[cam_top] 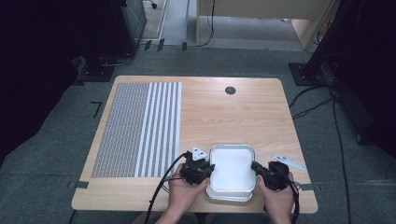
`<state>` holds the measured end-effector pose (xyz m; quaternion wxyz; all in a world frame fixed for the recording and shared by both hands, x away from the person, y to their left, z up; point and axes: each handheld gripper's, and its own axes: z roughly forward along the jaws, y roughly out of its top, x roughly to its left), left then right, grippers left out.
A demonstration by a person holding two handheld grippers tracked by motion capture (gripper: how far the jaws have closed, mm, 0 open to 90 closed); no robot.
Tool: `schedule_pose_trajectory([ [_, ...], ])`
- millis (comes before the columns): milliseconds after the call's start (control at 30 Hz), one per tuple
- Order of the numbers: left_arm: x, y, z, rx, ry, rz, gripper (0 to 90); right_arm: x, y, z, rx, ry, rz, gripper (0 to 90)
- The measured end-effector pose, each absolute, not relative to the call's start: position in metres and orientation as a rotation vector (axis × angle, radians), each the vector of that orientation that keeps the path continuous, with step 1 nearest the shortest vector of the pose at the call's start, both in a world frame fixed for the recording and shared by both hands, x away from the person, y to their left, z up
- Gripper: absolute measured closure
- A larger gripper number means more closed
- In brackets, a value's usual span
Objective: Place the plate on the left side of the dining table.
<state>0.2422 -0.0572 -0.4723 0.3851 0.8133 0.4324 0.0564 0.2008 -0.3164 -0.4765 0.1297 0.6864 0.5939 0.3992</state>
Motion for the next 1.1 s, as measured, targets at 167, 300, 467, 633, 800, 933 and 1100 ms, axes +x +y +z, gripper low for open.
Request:
schedule_pose_trajectory([
  [167, 0.242, -0.053, -0.465, 2.058, 1.095, 0.167, 77.1, 0.203, -0.315, -0.475, 2.021, 1.722, 1.179, 89.8],
  [300, 0.243, -0.045, -0.460, 2.031, 1.103, 0.192, 77.8, 0.206, -0.308, -0.468, 2.019, 1.714, 1.193, 89.8],
  [467, 0.244, -0.038, -0.457, 2.007, 1.119, 0.195, 78.4, 0.209, -0.302, -0.465, 2.008, 1.712, 1.205, 89.8],
  [633, 0.246, -0.028, -0.454, 1.985, 1.136, 0.196, 78.9, 0.213, -0.291, -0.461, 1.999, 1.716, 1.210, 89.8],
  [800, 0.248, -0.016, -0.451, 1.958, 1.160, 0.196, 79.1, 0.216, -0.281, -0.457, 1.975, 1.721, 1.208, 89.8],
  [933, 0.250, -0.002, -0.448, 1.938, 1.182, 0.201, 79.4, 0.223, -0.269, -0.455, 1.978, 1.735, 1.222, 89.8],
  [1100, 0.251, 0.011, -0.445, 1.927, 1.193, 0.220, 79.5, 0.228, -0.257, -0.454, 1.973, 1.750, 1.237, 89.8],
])
